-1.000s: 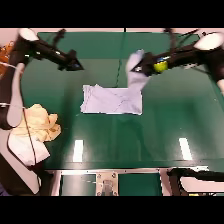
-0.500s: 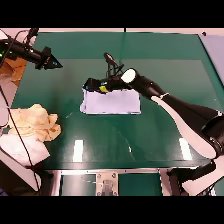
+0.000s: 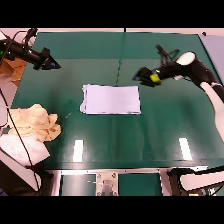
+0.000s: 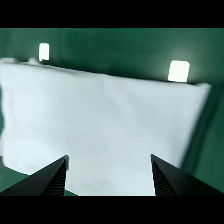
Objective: Fold the shirts.
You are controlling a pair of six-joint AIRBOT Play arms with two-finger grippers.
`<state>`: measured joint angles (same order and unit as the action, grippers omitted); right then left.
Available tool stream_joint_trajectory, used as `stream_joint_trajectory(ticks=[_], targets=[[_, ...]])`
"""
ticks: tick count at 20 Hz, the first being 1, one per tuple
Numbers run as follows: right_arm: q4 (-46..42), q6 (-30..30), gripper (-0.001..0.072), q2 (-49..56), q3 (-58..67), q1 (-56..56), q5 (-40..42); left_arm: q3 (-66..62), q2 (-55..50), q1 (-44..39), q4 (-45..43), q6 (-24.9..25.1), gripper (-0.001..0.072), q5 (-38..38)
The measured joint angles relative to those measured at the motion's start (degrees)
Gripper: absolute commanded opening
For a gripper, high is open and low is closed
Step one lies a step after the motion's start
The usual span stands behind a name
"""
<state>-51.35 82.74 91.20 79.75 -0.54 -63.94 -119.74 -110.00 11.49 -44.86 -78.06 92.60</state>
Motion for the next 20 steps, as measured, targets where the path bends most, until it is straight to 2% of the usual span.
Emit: stream_joint_trajectory(ticks=[4, 8, 9, 10, 11, 16, 20], targets=[[2.4, -6.1, 0.0575, 1.2, -11.0, 5.7, -0.3, 0.0, 0.0, 0.0, -3.8, -0.4, 0.0024, -0.6], [14.7, -14.2, 0.0572, 6.3, -15.3, 3.5, 1.0, 0.0, 0.0, -0.1, -7.7, -0.7, 0.0023, -1.9], [17.4, -15.2, 0.0518, 7.7, -15.0, 2.1, 1.3, 0.0, 0.0, -0.2, -8.7, -0.5, 0.0023, -2.4], [19.0, -16.2, 0.0222, 9.1, -14.2, 0.6, 2.0, 0.0, 0.0, -0.4, -9.7, 0.2, 0.0023, -2.9], [19.8, -16.9, 0.0016, 10.4, -13.0, -0.6, 2.8, 0.0, 0.0, -0.7, -10.6, 1.0, 0.0023, -3.1], [22.6, -16.7, 0.0013, 10.4, -5.5, -0.5, 2.8, 0.0, 0.0, -1.3, -13.3, 3.7, 0.0023, -3.4], [16.3, -10.5, 0.0013, 2.2, -3.6, 10.6, 2.3, 0.0, 0.0, -1.5, -13.6, 4.3, 0.0023, -3.0]])
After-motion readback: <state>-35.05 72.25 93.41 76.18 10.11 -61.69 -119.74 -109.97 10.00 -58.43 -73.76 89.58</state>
